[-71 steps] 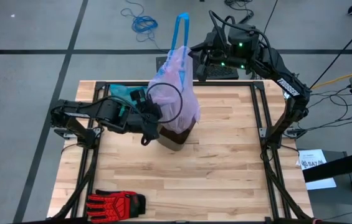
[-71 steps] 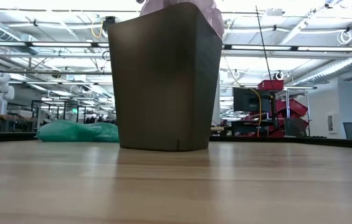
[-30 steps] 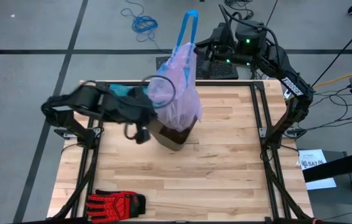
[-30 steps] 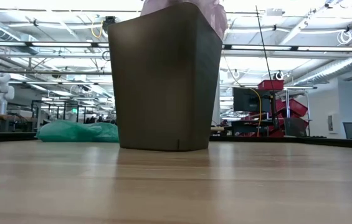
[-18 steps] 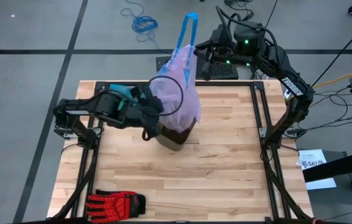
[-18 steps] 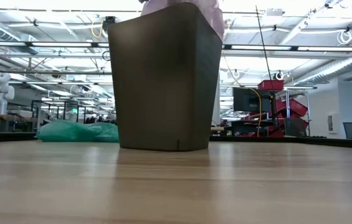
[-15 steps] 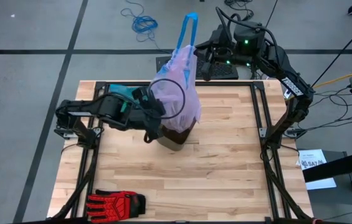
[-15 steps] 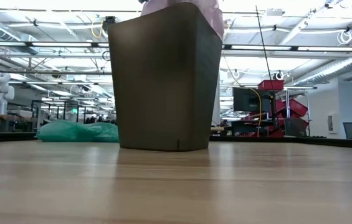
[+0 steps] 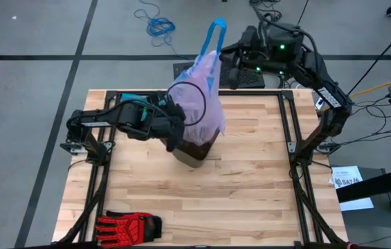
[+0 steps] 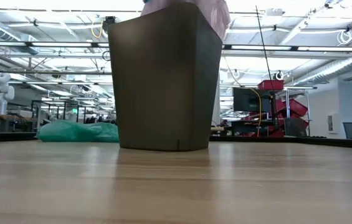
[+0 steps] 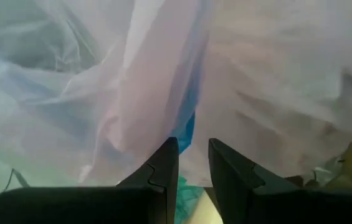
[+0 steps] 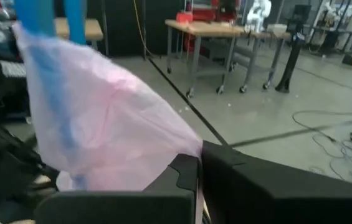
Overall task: Place trash/remove bag and relplace
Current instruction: Remove the pink trash bag from the black trash bin
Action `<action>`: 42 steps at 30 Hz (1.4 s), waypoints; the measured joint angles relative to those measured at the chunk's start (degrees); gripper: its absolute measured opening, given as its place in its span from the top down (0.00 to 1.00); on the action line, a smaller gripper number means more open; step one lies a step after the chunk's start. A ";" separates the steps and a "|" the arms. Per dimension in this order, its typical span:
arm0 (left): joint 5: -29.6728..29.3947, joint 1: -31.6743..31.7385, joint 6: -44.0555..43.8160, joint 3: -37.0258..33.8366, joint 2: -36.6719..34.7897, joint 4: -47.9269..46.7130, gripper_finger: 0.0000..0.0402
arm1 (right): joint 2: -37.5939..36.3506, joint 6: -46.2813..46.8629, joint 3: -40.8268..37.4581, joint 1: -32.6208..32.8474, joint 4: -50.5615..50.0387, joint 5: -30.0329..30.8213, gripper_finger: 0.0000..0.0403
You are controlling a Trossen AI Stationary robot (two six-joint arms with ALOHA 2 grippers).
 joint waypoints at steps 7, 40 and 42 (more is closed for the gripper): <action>-2.57 3.03 0.00 0.00 0.01 0.31 0.79 | -1.59 4.06 0.00 -0.05 1.89 -2.90 1.00; -2.91 -4.27 12.07 12.07 -7.19 10.90 1.00 | -0.69 6.06 0.00 -5.91 -6.33 -4.28 1.00; -1.93 -4.94 12.12 11.79 -8.71 12.70 1.00 | 0.09 6.23 0.00 -6.19 -7.30 -4.31 1.00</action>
